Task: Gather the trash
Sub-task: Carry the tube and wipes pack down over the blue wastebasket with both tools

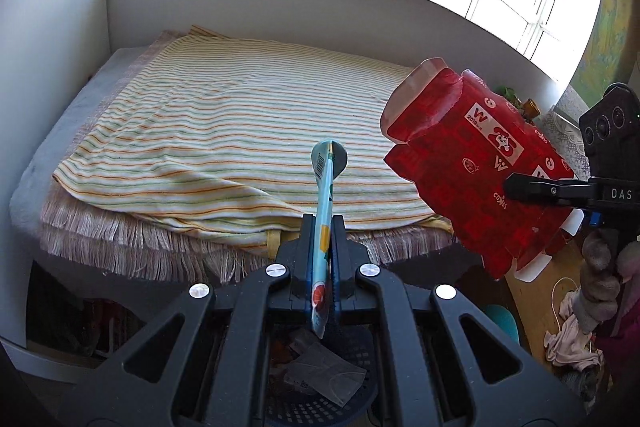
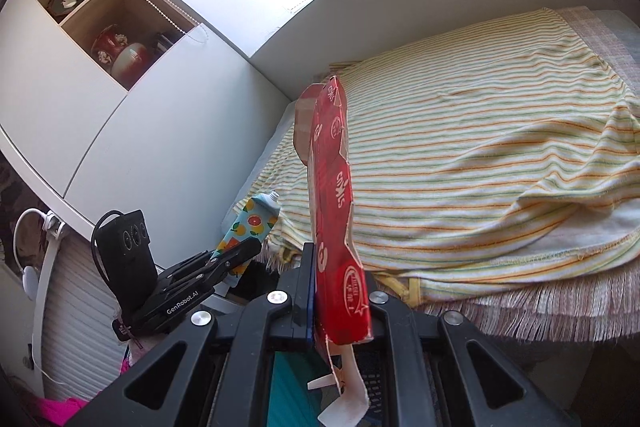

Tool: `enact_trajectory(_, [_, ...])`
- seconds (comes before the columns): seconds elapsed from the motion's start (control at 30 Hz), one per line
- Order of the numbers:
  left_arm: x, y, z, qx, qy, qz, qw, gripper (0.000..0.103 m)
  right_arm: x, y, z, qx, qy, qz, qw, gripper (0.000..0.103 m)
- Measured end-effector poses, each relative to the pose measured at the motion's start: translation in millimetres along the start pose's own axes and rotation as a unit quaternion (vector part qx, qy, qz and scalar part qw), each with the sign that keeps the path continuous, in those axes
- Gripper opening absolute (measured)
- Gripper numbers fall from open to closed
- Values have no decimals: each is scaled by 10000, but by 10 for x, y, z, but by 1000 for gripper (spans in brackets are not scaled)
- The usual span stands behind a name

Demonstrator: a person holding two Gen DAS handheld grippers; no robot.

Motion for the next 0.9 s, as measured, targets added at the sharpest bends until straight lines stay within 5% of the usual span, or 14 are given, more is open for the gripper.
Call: enact_trajectory(0.9, [121,936,34,-376,3,736,9966,4,67,865,60,246,-146,578,9979,8])
Point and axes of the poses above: each gripper's, at about its wrist camera, not at the fingertips, and x roughly the way its jaws point, z to its left, y to its underside, the point moved 2 cm from there along x, roughly the way its jaws point, and after that the axes turned 4 degrees about -z, right-handed, at the moved point
